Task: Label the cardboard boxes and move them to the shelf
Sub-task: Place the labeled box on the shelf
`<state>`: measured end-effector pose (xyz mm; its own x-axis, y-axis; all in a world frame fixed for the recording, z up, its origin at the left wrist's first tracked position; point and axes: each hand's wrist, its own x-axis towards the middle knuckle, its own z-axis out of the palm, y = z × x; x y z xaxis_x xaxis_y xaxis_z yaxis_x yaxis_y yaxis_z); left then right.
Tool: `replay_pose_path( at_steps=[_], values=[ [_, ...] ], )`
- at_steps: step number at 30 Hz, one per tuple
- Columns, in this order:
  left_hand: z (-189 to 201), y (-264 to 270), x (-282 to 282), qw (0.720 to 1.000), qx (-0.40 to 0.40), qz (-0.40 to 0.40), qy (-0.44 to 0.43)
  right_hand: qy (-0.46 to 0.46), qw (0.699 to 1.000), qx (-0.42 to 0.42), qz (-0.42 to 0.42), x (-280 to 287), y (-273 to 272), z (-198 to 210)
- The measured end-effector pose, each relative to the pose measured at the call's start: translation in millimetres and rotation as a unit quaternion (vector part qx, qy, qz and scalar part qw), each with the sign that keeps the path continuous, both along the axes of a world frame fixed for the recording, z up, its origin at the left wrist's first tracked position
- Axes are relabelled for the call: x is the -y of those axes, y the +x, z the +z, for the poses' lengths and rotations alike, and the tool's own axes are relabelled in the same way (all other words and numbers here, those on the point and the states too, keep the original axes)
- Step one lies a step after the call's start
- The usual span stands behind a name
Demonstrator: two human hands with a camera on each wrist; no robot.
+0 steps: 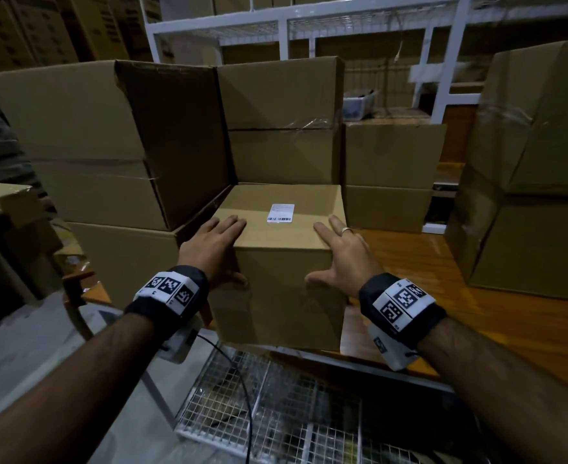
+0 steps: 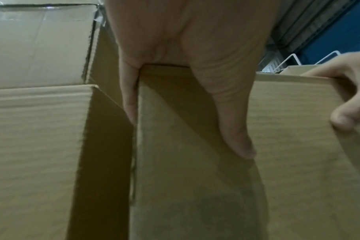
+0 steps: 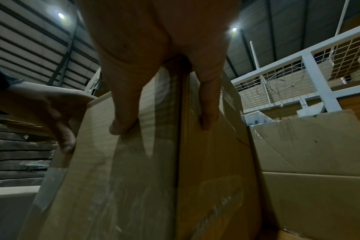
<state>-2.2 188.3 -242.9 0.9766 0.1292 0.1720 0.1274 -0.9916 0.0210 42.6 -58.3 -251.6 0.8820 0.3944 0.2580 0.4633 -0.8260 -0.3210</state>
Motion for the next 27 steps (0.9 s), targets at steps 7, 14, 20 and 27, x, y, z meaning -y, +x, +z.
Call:
replay_pose_path(
  at_steps=[7, 14, 20, 27],
  values=[
    [0, 0, 10, 1.0, 0.011, 0.005, -0.014, 0.006, 1.0, 0.007, -0.002, -4, -3, -1],
    [1, -3, 14, 0.999, 0.04, -0.008, -0.012, 0.016, 1.0, 0.018, -0.011, -2, -8, -2],
    [4, -8, 29, 0.997, 0.064, -0.032, 0.002, 0.038, 0.999, 0.018, -0.03, 13, -13, -2],
    [14, -19, 63, 0.995, 0.069, -0.073, 0.017, 0.054, 0.997, 0.032, -0.045, 51, -25, 2]
  ],
)
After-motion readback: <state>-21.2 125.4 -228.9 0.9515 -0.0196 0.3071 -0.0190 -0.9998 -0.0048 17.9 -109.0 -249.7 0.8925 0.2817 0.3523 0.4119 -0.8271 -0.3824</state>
